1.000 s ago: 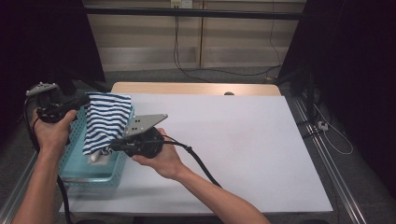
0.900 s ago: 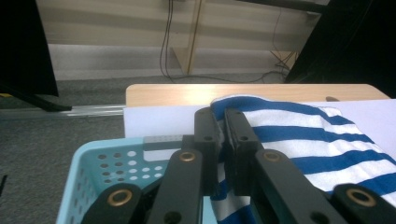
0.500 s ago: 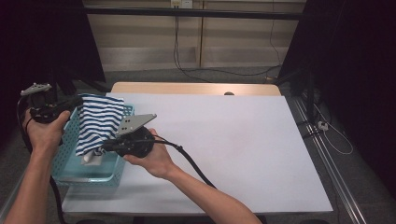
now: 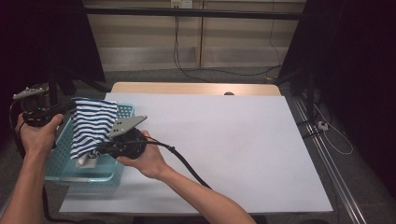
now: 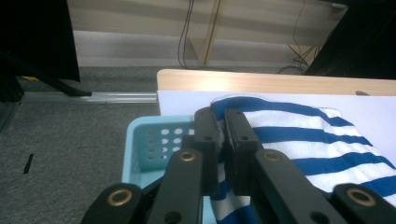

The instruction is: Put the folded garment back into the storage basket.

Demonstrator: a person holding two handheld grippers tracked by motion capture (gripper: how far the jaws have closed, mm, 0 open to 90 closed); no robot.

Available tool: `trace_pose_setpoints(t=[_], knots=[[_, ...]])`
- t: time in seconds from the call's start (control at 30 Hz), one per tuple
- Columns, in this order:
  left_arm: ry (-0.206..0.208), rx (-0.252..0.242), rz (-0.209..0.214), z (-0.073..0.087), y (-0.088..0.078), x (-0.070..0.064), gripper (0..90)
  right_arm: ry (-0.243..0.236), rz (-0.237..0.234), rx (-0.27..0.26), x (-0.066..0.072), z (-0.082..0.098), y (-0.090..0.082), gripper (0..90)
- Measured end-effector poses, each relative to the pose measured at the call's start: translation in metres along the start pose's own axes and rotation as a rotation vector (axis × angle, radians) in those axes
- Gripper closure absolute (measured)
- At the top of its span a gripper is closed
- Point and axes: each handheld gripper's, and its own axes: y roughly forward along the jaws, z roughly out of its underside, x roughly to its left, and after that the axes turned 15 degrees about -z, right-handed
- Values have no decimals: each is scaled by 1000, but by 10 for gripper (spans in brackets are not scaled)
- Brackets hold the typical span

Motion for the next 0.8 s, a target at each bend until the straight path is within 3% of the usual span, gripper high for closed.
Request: trace_pose_setpoints(t=[0.8], knots=[[-9, 45, -29, 16, 8, 21, 852, 23, -24, 23, -9, 9, 27, 865]])
